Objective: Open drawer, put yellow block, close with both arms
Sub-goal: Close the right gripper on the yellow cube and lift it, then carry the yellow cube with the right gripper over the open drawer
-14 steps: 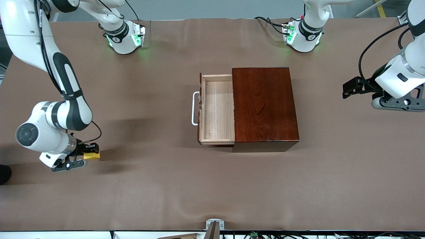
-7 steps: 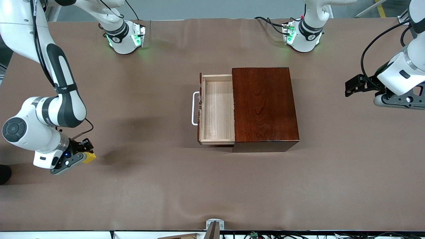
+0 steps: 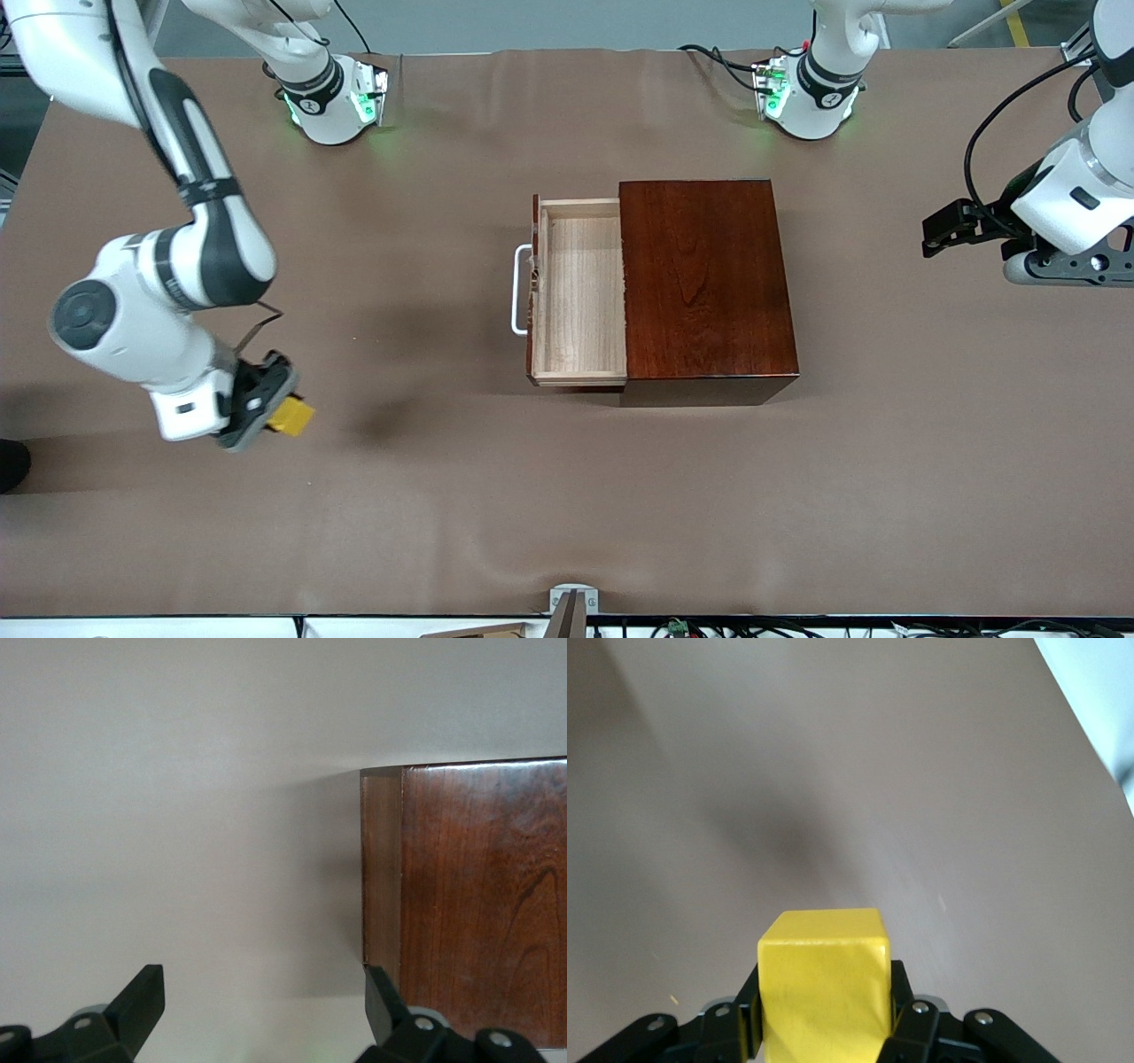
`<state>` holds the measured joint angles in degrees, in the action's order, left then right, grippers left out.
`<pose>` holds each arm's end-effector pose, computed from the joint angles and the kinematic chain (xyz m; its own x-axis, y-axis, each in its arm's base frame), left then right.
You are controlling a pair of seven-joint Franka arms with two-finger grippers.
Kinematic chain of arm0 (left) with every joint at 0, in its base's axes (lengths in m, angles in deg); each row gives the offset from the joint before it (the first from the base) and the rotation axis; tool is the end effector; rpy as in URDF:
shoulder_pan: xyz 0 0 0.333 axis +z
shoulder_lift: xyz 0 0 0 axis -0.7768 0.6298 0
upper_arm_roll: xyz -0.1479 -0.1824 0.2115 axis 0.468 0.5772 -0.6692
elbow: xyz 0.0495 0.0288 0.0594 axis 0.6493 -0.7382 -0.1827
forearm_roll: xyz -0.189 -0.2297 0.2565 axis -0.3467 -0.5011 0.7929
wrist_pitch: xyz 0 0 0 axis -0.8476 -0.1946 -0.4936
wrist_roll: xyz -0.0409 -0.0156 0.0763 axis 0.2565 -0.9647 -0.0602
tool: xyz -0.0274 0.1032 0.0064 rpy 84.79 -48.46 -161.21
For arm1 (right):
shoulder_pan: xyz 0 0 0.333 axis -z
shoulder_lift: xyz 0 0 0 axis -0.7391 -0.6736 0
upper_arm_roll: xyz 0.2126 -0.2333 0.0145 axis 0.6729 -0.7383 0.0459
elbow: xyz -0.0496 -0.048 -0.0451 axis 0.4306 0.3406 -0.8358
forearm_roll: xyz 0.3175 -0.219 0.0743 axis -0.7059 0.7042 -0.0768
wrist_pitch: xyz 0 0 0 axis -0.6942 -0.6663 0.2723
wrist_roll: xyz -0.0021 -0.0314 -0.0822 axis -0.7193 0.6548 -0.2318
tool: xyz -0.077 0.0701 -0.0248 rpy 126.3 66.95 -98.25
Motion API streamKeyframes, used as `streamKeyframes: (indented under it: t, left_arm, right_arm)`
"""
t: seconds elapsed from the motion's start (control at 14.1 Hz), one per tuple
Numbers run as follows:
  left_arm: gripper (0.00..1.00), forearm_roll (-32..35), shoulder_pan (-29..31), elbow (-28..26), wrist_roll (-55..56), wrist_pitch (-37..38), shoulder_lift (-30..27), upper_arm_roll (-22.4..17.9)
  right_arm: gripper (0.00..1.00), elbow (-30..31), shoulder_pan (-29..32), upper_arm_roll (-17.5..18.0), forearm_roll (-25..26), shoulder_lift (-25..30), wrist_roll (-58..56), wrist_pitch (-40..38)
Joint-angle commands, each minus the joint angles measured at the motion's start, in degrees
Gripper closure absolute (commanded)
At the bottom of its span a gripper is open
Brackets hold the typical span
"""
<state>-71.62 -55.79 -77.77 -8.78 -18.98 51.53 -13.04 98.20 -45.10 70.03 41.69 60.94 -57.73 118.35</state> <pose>0.5669 -0.0595 0.5992 0.9968 -0.0523 -0.0606 -0.0525 -0.9986 -0.0005 0.6757 0.1080 0.3601 0.4249 0.8935 0.1456 0.8992 -0.4350 0.0457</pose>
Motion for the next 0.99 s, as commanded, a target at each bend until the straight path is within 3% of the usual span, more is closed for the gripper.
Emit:
streamKeyframes:
  t: [0.0, 0.28, 0.5, 0.71, 0.92]
  left_arm:
    - [0.00, -0.27, -0.18, -1.55, -0.71, -0.34, -1.77, -0.22]
    - [0.00, -0.27, -0.01, -1.64, -2.29, -0.34, -1.68, -0.22]
    - [0.00, -0.27, 0.52, -1.55, -2.56, -0.52, -1.42, -0.31]
    - [0.00, -0.27, 0.52, -1.55, -2.56, -1.05, -1.33, -0.31]
    - [0.00, -0.27, 0.43, -1.46, -2.56, -1.40, -1.42, -0.22]
  right_arm:
    - [1.00, -0.91, 0.79, 6.25, 0.38, 1.03, -4.60, -0.71]
    - [1.00, -3.97, -0.17, 13.90, 0.56, 0.68, -6.11, -3.42]
    - [1.00, -10.30, -6.83, 14.18, 0.82, -0.63, -7.59, -9.93]
    - [1.00, -11.63, -12.03, 14.09, 1.18, -1.51, -7.08, -12.13]
    - [1.00, -19.51, -17.73, 13.31, 1.96, -5.46, -5.24, -18.35]
